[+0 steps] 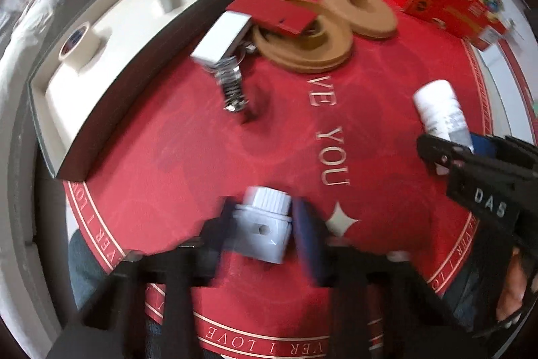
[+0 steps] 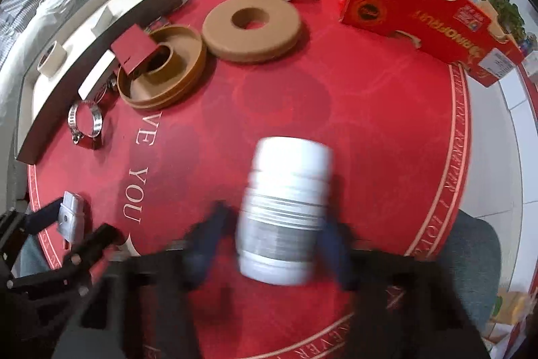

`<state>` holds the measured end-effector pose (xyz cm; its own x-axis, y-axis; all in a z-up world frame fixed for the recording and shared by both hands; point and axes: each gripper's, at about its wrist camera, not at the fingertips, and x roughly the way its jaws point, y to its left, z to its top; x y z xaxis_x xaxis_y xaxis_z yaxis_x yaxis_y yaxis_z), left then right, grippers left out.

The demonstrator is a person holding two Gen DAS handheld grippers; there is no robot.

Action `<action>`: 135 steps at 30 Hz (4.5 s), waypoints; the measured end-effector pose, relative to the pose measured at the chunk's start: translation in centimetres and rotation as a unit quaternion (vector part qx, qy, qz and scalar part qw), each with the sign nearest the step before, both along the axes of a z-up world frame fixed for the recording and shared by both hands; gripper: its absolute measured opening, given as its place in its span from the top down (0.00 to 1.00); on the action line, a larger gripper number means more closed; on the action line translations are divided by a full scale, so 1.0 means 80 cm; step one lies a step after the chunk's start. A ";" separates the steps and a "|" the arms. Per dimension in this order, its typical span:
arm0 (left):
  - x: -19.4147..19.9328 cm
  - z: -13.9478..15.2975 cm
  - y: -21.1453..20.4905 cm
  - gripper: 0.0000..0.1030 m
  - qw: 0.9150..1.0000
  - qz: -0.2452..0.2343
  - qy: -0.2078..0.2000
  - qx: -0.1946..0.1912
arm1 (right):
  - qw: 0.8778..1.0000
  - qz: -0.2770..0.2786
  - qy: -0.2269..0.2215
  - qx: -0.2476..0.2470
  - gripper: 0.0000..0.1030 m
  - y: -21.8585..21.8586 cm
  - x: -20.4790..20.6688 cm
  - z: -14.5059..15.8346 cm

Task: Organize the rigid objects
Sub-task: 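Reach to the white pill bottle and grasp it with the right tool, then grasp the white plug with the left tool while the right tool holds the bottle, then carry the plug and pill bottle over the gray tray with both tools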

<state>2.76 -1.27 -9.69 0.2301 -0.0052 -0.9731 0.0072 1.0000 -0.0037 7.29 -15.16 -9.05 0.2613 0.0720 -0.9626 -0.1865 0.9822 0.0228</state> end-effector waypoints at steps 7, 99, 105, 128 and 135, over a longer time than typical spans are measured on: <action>-0.005 0.016 0.024 0.67 0.999 0.032 -0.013 -0.011 | 0.999 -0.016 -0.002 0.032 0.60 -0.032 0.001 0.020; 0.079 0.236 0.214 0.68 0.947 0.235 -0.219 0.001 | 0.970 0.093 -0.150 0.168 0.60 0.139 0.097 0.257; 0.114 0.204 0.246 0.68 0.944 0.263 -0.198 0.019 | 0.969 0.103 -0.148 0.170 0.60 0.197 0.151 0.266; 0.187 0.057 0.244 0.68 0.962 0.259 -0.085 0.023 | 0.989 0.118 -0.023 0.092 0.60 0.254 0.211 0.088; 0.191 0.053 0.244 0.68 0.964 0.252 -0.081 0.025 | 0.989 0.120 -0.017 0.089 0.60 0.255 0.215 0.081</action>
